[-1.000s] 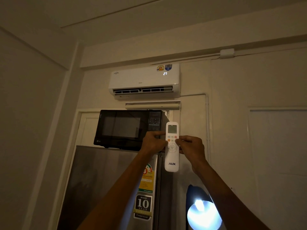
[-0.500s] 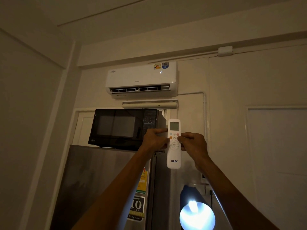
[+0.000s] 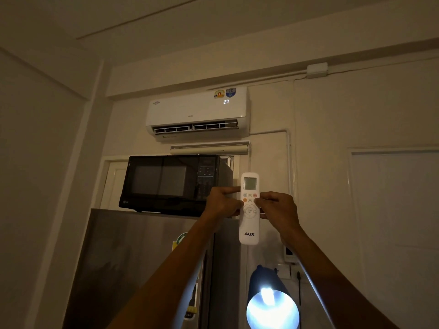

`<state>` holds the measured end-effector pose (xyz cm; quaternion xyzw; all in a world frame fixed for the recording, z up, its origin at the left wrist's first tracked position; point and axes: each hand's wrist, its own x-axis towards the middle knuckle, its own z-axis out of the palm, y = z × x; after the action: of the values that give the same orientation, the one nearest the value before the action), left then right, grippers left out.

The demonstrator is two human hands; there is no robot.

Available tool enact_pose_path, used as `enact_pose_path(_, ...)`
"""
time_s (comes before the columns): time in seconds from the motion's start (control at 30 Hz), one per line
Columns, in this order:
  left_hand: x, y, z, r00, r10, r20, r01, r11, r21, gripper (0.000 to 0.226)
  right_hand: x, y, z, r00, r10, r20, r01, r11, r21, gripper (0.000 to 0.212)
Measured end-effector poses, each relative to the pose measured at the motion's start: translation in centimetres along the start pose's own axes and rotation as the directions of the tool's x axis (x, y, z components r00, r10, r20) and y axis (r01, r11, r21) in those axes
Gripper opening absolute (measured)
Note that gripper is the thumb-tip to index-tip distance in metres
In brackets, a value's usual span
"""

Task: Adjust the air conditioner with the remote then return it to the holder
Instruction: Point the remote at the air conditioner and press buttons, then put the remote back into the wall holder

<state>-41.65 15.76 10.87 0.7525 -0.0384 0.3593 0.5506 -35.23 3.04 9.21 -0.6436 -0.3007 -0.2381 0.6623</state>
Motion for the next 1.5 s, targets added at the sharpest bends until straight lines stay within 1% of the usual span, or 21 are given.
enact_pose_path(0.2,1.4,-0.1,4.5,1.0,-0.017,-0.005,0.017,1.0,-0.002,0.049,1.8,1.9,-3.4,1.0,0.013,-0.009,-0.013,1.0,-0.006,0.026)
enact_pose_path(0.4,2.9,-0.5,10.8,1.0,-0.03,0.0,0.03,0.999,-0.042,0.047,4.6,4.8,-8.4,0.999,0.038,-0.013,-0.038,0.999,-0.013,0.026)
enact_pose_path(0.47,3.4,-1.0,12.9,0.999,-0.038,-0.002,0.037,0.997,-0.066,0.046,5.5,6.1,-10.1,0.999,0.041,-0.014,-0.041,0.999,-0.009,0.024)
enact_pose_path(0.63,4.8,-2.8,18.1,0.994,-0.109,-0.002,0.109,0.99,-0.093,0.046,7.3,10.0,-13.8,0.997,0.073,0.012,-0.073,0.997,-0.023,0.023)
enact_pose_path(0.77,6.3,-3.9,22.5,0.992,-0.127,0.024,0.129,0.987,-0.093,0.048,8.9,13.3,-17.0,0.996,0.089,-0.009,-0.089,0.995,-0.043,0.025)
enact_pose_path(0.9,8.1,-5.3,26.8,0.987,-0.157,0.03,0.16,0.976,-0.151,0.047,11.2,16.4,-20.0,0.995,0.096,-0.032,-0.098,0.992,-0.077,0.025)
enact_pose_path(1.07,10.3,-8.8,31.7,0.978,-0.203,0.054,0.21,0.95,-0.231,0.049,13.5,21.1,-22.5,0.992,0.112,-0.05,-0.118,0.985,-0.13,0.02)
enact_pose_path(1.27,14.6,-14.2,36.3,0.969,-0.233,0.081,0.246,0.939,-0.239,0.048,16.9,28.2,-23.8,0.989,0.143,-0.047,-0.149,0.976,-0.158,0.019)
enact_pose_path(1.4,18.5,-17.5,39.2,0.963,-0.256,0.088,0.27,0.93,-0.248,0.048,20.1,32.3,-24.4,0.99,0.137,-0.033,-0.141,0.971,-0.192,0.018)
enact_pose_path(1.5,21.1,-19.6,41.3,0.964,-0.25,0.096,0.266,0.933,-0.244,0.047,22.3,35.2,-25.0,0.988,0.15,-0.04,-0.154,0.97,-0.187,0.017)
